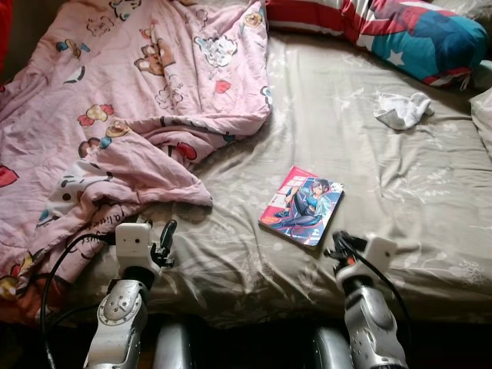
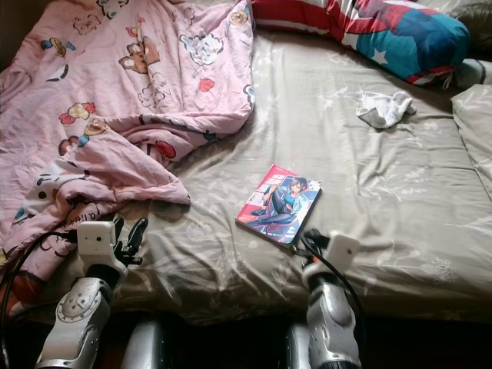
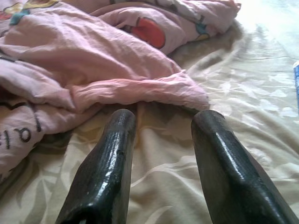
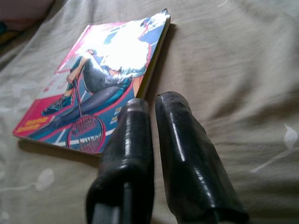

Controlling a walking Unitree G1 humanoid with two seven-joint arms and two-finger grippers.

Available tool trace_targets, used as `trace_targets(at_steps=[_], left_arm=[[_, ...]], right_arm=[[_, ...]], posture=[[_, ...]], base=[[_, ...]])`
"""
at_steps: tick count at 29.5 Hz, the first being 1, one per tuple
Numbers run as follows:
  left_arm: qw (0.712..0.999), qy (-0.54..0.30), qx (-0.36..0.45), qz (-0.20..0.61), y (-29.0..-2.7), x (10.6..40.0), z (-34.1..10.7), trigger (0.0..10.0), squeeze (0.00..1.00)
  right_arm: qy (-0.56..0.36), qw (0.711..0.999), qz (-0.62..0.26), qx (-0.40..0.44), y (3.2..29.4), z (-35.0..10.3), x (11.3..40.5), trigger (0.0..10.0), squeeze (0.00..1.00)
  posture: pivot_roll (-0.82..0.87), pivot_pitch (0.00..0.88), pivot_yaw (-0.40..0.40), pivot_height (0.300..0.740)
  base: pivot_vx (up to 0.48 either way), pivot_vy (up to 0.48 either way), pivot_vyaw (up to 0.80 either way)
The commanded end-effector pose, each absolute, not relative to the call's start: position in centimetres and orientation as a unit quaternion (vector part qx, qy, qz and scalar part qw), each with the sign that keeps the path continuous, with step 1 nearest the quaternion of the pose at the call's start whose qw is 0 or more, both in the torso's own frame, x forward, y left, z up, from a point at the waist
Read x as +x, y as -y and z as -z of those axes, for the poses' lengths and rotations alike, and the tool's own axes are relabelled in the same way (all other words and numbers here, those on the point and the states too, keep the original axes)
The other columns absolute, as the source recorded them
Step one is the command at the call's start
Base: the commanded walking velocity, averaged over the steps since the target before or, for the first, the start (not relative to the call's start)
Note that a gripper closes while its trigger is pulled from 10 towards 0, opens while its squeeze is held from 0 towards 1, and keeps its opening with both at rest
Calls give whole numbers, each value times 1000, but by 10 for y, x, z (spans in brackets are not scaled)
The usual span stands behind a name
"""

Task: Clean up the room

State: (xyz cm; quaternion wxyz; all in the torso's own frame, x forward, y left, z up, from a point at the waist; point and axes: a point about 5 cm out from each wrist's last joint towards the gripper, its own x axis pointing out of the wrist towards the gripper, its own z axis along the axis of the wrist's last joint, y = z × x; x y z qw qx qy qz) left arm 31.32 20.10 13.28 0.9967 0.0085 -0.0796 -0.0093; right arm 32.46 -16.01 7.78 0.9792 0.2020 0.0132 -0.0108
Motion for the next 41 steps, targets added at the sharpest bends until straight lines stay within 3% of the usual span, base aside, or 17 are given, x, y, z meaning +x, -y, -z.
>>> trace_targets(at_steps=[1, 15, 39, 40, 41], left_arm=[[998, 64, 13, 9, -204, 309, -124, 10000, 0], [998, 66, 19, 5, -208, 305, -128, 10000, 0], [999, 39, 30, -3, -213, 273, -125, 10000, 0], [999, 38, 30, -3, -213, 273, -125, 10000, 0], [999, 38, 31, -3, -213, 272, -126, 10000, 0]], right_arm=[[-27, 975, 12, 222, 158, -72, 322, 10000, 1000], [-61, 941, 11, 332, 145, -76, 352, 10000, 1000], [-62, 920, -14, 385, 133, -80, 360, 10000, 1000], [-65, 918, -18, 390, 132, -79, 360, 10000, 439], [-67, 916, -21, 394, 131, -79, 359, 10000, 0]], posture=[[87, 255, -27, 583], [141, 345, -7, 583], [187, 476, 8, 583], [189, 480, 9, 583], [191, 483, 9, 583]], base=[[0, 0, 0], [0, 0, 0], [0, 0, 0], [0, 0, 0], [0, 0, 0]])
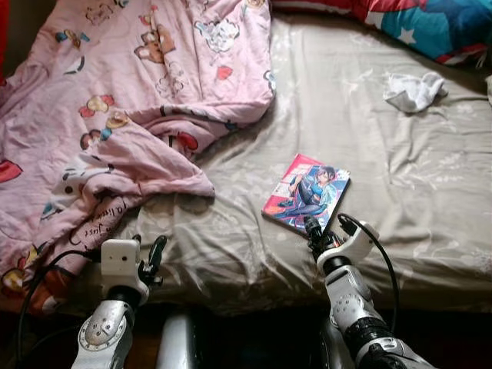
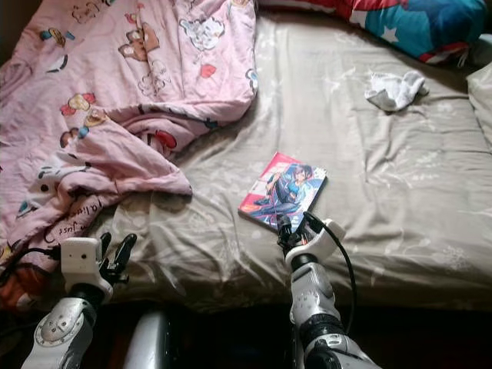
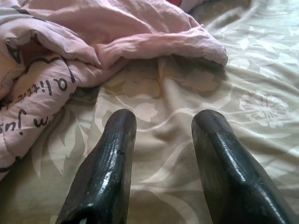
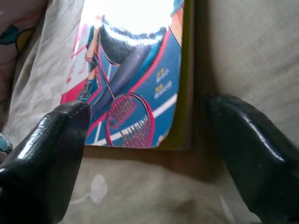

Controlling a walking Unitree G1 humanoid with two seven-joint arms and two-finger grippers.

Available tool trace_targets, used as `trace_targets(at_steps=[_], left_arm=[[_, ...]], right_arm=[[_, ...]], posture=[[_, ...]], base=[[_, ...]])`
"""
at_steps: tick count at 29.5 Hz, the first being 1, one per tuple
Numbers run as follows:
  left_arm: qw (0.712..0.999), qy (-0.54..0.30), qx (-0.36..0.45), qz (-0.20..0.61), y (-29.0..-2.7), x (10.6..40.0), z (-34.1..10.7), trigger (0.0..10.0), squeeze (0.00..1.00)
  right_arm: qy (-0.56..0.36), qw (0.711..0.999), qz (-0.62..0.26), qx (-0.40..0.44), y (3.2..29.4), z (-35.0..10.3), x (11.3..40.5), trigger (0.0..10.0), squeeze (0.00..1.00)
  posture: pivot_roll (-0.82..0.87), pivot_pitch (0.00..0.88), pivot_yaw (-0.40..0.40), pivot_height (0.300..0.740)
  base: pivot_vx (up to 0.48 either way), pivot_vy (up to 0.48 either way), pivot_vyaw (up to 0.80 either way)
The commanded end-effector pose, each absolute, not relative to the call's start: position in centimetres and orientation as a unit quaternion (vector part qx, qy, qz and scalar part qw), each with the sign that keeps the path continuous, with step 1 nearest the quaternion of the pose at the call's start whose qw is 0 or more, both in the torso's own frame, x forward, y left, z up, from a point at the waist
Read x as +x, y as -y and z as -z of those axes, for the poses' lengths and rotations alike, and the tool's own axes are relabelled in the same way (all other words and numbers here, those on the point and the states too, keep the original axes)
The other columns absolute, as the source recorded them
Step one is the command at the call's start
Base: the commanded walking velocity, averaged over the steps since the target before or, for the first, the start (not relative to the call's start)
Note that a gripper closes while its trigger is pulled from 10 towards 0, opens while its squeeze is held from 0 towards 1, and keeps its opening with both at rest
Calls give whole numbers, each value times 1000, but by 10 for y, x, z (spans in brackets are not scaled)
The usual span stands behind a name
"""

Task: Clean up the room

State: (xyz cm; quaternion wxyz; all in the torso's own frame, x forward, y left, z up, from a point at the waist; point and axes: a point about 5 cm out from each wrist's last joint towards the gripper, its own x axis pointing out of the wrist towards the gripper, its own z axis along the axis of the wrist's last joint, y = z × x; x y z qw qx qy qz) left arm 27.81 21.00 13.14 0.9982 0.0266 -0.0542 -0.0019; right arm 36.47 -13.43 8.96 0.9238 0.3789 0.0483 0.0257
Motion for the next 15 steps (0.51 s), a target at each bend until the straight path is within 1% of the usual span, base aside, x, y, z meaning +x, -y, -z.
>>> trace_targets(at_steps=[1, 8, 9, 12, 13, 15], left_arm=[[999, 38, 32, -3, -213, 271, -127, 10000, 0], [999, 36, 36, -3, -213, 267, -130, 10000, 0], [999, 35, 38, -3, -214, 266, -130, 10000, 0], [999, 34, 39, -4, -214, 265, -130, 10000, 0], [999, 32, 40, -4, -214, 263, -130, 10000, 0], [999, 30, 41, -4, -215, 262, -130, 10000, 0]], right_arm=[[-74, 913, -24, 400, 130, -77, 359, 10000, 0], [-83, 897, -36, 432, 124, -75, 358, 10000, 0], [-85, 887, -46, 451, 121, -75, 358, 10000, 0], [-85, 880, -51, 464, 120, -75, 358, 10000, 0], [-82, 868, -57, 487, 118, -76, 358, 10000, 0], [-81, 854, -68, 510, 115, -76, 358, 10000, 0]], posture=[[196, 488, 10, 583], [210, 503, 15, 583], [215, 508, 17, 583], [219, 509, 18, 583], [223, 514, 20, 583], [227, 515, 22, 583]], base=[[0, 0, 0], [0, 0, 0], [0, 0, 0], [0, 0, 0], [0, 0, 0], [0, 0, 0]])
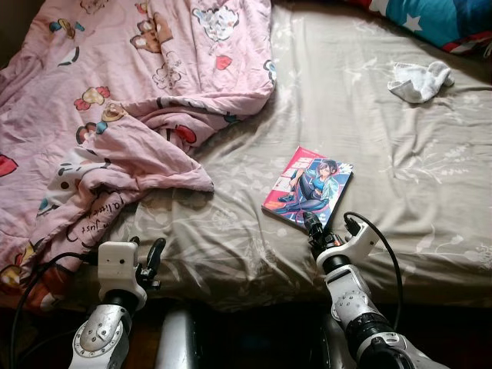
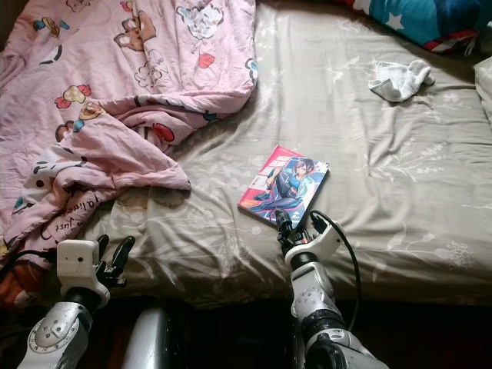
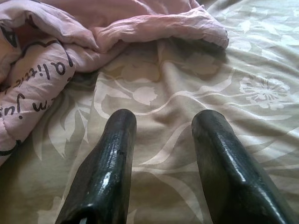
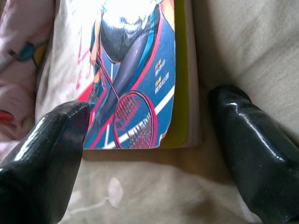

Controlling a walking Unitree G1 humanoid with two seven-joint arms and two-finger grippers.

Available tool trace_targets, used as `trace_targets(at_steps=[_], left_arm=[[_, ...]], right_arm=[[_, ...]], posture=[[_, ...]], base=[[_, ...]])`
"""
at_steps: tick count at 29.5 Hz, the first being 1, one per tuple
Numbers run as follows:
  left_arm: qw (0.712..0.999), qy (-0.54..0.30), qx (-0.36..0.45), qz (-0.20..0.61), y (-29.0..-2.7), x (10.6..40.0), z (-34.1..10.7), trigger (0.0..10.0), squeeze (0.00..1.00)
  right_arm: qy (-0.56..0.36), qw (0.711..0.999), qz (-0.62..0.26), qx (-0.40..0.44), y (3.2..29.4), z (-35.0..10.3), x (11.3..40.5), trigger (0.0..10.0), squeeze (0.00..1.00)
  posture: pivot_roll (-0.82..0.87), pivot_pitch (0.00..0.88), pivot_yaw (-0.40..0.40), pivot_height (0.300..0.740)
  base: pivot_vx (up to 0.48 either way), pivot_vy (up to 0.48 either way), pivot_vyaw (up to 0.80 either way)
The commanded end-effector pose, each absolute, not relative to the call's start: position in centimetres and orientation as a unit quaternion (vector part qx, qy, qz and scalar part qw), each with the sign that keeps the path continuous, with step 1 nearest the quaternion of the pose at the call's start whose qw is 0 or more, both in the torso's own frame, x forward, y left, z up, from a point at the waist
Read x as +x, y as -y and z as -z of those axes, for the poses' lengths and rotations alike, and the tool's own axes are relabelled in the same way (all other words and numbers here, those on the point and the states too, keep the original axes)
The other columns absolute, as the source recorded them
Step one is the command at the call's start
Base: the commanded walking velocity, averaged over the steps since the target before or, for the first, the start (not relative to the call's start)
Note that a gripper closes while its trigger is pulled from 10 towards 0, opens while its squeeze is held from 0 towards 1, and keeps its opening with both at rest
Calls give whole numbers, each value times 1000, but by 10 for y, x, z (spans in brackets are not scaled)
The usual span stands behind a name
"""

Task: Clean up the room

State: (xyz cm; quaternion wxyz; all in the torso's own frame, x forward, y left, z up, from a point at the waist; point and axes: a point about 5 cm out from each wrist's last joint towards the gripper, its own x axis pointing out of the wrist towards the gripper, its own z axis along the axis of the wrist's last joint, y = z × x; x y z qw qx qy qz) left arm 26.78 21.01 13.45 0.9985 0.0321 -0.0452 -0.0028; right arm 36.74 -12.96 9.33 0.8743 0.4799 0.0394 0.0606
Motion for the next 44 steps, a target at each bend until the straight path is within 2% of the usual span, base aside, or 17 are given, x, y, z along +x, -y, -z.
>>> trace_targets(at_steps=[1, 5, 9, 17, 30, 31, 32, 33, 44], left_arm=[[999, 29, 42, -4, -215, 261, -130, 10000, 0], [999, 24, 47, -6, -217, 256, -131, 10000, 0], [999, 19, 49, -6, -218, 252, -130, 10000, 0], [999, 13, 52, -5, -217, 245, -132, 10000, 0], [998, 7, 56, -7, -218, 236, -136, 10000, 0], [998, 6, 56, -7, -218, 236, -136, 10000, 0], [998, 6, 57, -7, -218, 236, -136, 10000, 0], [998, 5, 57, -7, -217, 235, -136, 10000, 0], [999, -3, 53, -3, -215, 233, -134, 10000, 0]], right_arm=[[-81, 847, -74, 521, 113, -77, 358, 10000, 0], [-81, 825, -110, 549, 102, -79, 357, 10000, 0], [-83, 816, -133, 556, 95, -80, 356, 10000, 0], [-90, 803, -107, 579, 98, -77, 356, 10000, 0], [-72, 786, -122, 601, 95, -92, 365, 10000, 0], [-72, 786, -123, 601, 94, -93, 365, 9725, 0], [-72, 787, -135, 597, 90, -97, 367, 941, 0], [-71, 787, -142, 596, 88, -99, 368, 0, 0], [-79, 790, -161, 587, 84, -97, 365, 0, 0]], posture=[[232, 518, 23, 583], [244, 526, 29, 583], [251, 537, 35, 583], [269, 563, 43, 583], [298, 586, 49, 583], [298, 586, 49, 583], [297, 588, 47, 583], [297, 588, 46, 583], [292, 590, 42, 583]], base=[[0, 0, 0], [0, 0, 0], [0, 0, 0], [0, 0, 0], [0, 0, 0], [0, 0, 0], [0, 0, 0], [0, 0, 0], [0, 0, 0]])
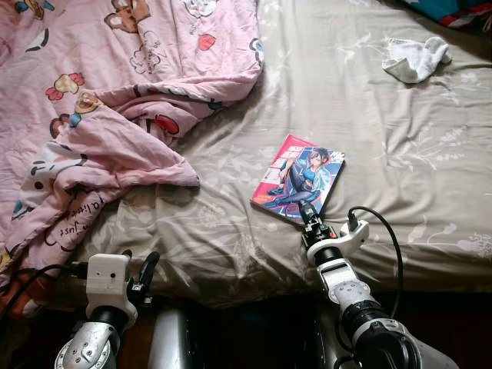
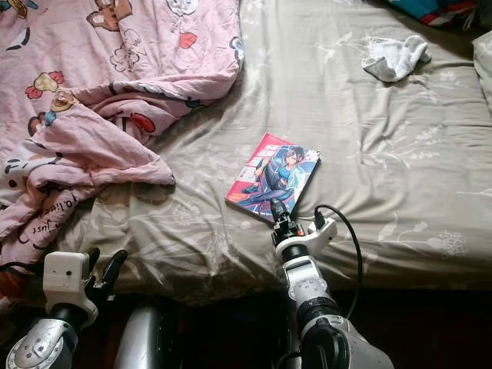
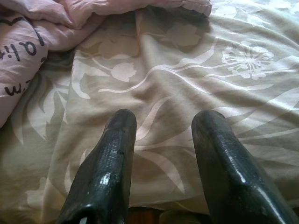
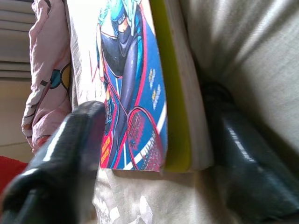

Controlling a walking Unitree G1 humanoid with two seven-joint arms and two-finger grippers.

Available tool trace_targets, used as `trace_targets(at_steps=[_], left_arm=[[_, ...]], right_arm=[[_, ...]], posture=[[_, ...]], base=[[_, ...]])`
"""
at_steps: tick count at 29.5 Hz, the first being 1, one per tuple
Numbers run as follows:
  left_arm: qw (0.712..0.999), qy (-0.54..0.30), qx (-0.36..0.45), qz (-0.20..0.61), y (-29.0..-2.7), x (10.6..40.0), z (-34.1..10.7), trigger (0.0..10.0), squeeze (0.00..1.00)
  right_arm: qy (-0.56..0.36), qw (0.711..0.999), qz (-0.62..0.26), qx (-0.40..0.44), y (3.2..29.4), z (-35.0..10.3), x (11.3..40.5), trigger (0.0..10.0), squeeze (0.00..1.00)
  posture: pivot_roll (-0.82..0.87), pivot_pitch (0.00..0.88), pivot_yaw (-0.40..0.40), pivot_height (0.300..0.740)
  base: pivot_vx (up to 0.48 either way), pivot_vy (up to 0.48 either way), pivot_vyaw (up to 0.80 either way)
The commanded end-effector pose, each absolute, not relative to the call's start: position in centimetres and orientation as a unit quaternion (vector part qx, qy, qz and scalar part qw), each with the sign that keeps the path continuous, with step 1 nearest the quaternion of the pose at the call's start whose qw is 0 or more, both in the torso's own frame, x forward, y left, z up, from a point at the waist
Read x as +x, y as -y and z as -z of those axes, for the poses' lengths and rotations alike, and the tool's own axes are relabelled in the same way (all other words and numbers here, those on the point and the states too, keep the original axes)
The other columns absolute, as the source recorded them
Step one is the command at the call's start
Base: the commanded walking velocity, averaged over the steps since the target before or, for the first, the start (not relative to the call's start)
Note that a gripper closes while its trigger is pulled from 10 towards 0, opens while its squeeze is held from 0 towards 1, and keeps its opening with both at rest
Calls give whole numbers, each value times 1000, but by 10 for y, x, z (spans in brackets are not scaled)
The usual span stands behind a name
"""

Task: Clean up the room

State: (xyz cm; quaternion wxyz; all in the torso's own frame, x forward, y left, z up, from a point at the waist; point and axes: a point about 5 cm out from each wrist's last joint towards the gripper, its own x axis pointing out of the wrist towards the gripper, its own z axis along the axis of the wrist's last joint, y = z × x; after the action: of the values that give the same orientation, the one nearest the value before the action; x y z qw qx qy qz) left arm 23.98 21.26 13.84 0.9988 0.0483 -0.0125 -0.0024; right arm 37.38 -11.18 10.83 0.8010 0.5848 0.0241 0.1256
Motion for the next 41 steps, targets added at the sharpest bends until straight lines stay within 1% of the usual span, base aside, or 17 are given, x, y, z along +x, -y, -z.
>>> trace_targets(at_steps=[1, 9, 17, 18, 19, 20, 23, 24, 25, 27, 28, 31, 35, 37, 38, 39, 41], left_arm=[[999, -4, 53, -3, -215, 233, -133, 10000, 0], [999, -7, 52, 2, -213, 236, -131, 10000, 0], [999, -1, 53, 1, -213, 244, -132, 10000, 0], [999, 2, 52, 0, -213, 247, -132, 10000, 0], [999, 2, 52, 0, -213, 247, -132, 10000, 0], [999, 4, 51, 0, -212, 250, -131, 10000, 0], [999, 7, 48, 0, -212, 256, -129, 10000, 0], [999, 9, 48, 1, -212, 258, -129, 10000, 0], [999, 10, 47, 1, -211, 261, -129, 10000, 0], [999, 17, 44, 1, -211, 268, -131, 10000, 0], [999, 20, 43, 1, -210, 270, -132, 10000, 0], [999, 27, 40, 0, -210, 280, -132, 10000, 0], [999, 30, 39, 1, -210, 285, -131, 10000, 0], [999, 34, 39, 1, -211, 289, -132, 10000, 0], [999, 34, 39, 1, -211, 289, -132, 10000, 0], [999, 37, 39, 0, -211, 293, -131, 10000, 0], [999, 37, 39, 0, -211, 294, -130, 10000, 0]], right_arm=[[-80, 790, -161, 586, 84, -96, 364, 0, 0], [-85, 794, -154, 581, 86, -91, 362, 0, 0], [-75, 805, -141, 572, 94, -90, 363, 0, 0], [-71, 812, -129, 565, 100, -89, 363, 0, 0], [-71, 812, -129, 565, 100, -89, 363, 0, 0], [-70, 822, -120, 553, 105, -88, 363, 0, 0], [-65, 832, -114, 539, 111, -87, 363, 0, 0], [-60, 841, -114, 526, 115, -87, 363, 0, 0], [-57, 847, -114, 516, 117, -88, 364, 0, 0], [-36, 856, -115, 503, 125, -94, 366, 0, 0], [-27, 857, -115, 501, 128, -96, 367, 0, 0], [16, 859, -105, 502, 144, -109, 372, 0, 0], [34, 861, -104, 497, 148, -116, 374, 0, 0], [46, 875, -111, 470, 148, -121, 375, 0, 0], [46, 875, -111, 470, 148, -121, 375, 0, 0], [54, 886, -111, 448, 148, -124, 374, 0, 0], [55, 888, -109, 444, 149, -124, 374, 0, 0]], posture=[[291, 589, 42, 583], [285, 577, 39, 583], [272, 542, 32, 583], [266, 529, 29, 583], [266, 529, 29, 583], [258, 513, 26, 583], [246, 492, 19, 583], [232, 466, 10, 583], [229, 460, 9, 583], [211, 424, -1, 583], [211, 424, -1, 583], [183, 374, -7, 583], [178, 352, -9, 583], [167, 322, -13, 583], [167, 322, -13, 583], [159, 303, -14, 583], [159, 303, -14, 583]], base=[[0, 0, 0], [0, 0, 0], [0, 0, 0], [0, 0, 0], [0, 0, 0], [0, 0, 0], [0, 0, 0], [0, 0, 0], [0, 0, 0], [0, 0, 0], [0, 0, 0], [0, 0, 0], [0, 0, 0], [0, 0, 0], [0, 0, 0], [0, 0, 0], [0, 0, 0]])
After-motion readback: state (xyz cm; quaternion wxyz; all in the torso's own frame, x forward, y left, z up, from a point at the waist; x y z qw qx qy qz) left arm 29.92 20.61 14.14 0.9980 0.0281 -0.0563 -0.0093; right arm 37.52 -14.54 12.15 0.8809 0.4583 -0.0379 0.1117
